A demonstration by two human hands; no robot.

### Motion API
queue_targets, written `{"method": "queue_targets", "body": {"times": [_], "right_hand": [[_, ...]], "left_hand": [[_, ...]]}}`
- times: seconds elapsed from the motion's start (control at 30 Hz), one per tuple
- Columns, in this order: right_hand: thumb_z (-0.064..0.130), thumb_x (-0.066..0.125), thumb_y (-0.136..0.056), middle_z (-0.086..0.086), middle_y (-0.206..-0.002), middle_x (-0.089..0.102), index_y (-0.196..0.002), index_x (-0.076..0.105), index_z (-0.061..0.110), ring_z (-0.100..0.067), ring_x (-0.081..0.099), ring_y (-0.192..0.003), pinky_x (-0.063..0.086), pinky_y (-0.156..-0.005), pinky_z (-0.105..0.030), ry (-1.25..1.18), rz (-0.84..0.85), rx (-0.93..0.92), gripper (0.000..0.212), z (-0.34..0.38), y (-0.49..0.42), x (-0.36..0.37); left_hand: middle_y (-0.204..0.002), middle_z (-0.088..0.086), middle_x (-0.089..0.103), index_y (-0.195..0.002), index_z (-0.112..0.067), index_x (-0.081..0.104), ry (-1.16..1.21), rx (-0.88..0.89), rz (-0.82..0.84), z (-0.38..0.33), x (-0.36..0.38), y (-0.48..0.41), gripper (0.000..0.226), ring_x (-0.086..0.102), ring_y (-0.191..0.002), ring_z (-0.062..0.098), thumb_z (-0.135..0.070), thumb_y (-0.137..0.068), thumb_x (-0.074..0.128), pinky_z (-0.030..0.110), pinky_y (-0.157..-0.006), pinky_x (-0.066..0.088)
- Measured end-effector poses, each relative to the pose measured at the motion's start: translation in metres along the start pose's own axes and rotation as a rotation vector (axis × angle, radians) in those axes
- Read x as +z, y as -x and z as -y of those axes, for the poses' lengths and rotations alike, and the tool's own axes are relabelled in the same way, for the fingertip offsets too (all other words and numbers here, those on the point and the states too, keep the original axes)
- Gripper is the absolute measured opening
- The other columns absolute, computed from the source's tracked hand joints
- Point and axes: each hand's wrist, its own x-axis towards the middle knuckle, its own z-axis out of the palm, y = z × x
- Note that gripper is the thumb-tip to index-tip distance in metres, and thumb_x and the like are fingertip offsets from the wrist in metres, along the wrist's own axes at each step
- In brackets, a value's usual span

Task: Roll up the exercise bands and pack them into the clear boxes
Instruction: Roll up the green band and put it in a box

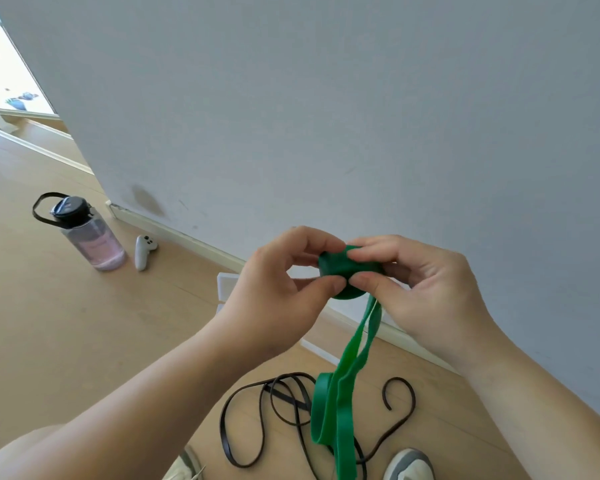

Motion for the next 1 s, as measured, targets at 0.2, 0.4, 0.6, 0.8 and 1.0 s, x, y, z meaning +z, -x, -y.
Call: {"method": "queue_targets", "body": {"times": [0.2,0.4,0.6,0.8,1.0], "right_hand": [[0.012,0.079,-0.071,-0.004,-0.106,0.08,-0.104,0.078,0.017,-0.02,0.077,-0.102,0.06,-0.095,-0.034,-0.304,-0.072,0.121,0.034,0.0029,-0.0023,-0.0033],[-0.002,0.074,-0.083,-0.005,-0.103,0.081,-0.106,0.078,0.016,-0.021,0.077,-0.101,0.06,-0.094,-0.035,-0.314,-0.059,0.115,0.029,0.0025,-0.0026,-0.0033],[-0.003,0.075,-0.087,0.009,-0.098,0.074,-0.107,0.08,0.025,-0.015,0.071,-0.098,0.057,-0.089,-0.026,0.205,0.107,-0.035,0.034,-0.0004,-0.0001,-0.0009],[0.007,0.089,-0.073,0.004,-0.092,0.08,-0.09,0.075,0.025,-0.015,0.077,-0.089,0.063,-0.087,-0.04,-0.101,-0.064,0.194,0.028,0.0046,-0.0028,0.0022],[0.002,0.08,-0.083,0.004,-0.11,0.077,-0.119,0.075,0.034,-0.015,0.073,-0.107,0.057,-0.101,-0.037,-0.085,0.008,0.13,0.048,0.0024,-0.0029,0.0026]], "left_hand": [[-0.109,0.008,0.078,-0.106,-0.023,0.071,0.326,-0.075,-0.041,0.0018,-0.0033,-0.0024,0.024,0.072,-0.11,0.026,-0.009,-0.088,0.078,0.045,-0.095,0.058],[-0.113,0.01,0.077,-0.102,-0.01,0.065,0.457,-0.177,0.042,-0.0002,-0.0038,-0.0008,0.022,0.074,-0.111,0.027,-0.001,-0.086,0.077,0.046,-0.102,0.056],[-0.107,-0.014,0.074,-0.107,-0.021,0.065,-0.167,0.092,0.069,0.003,-0.0039,0.0012,0.028,0.068,-0.112,0.004,-0.001,-0.089,0.074,0.024,-0.093,0.059],[-0.104,-0.011,0.072,-0.109,-0.02,0.066,-0.021,0.043,0.012,0.002,-0.0031,-0.0032,0.033,0.066,-0.112,0.005,0.009,-0.092,0.066,0.016,-0.084,0.058],[-0.106,-0.006,0.075,-0.105,-0.029,0.071,0.094,0.016,-0.094,0.0064,-0.0057,-0.0081,0.032,0.069,-0.111,0.01,0.0,-0.092,0.071,0.031,-0.086,0.061]]}}
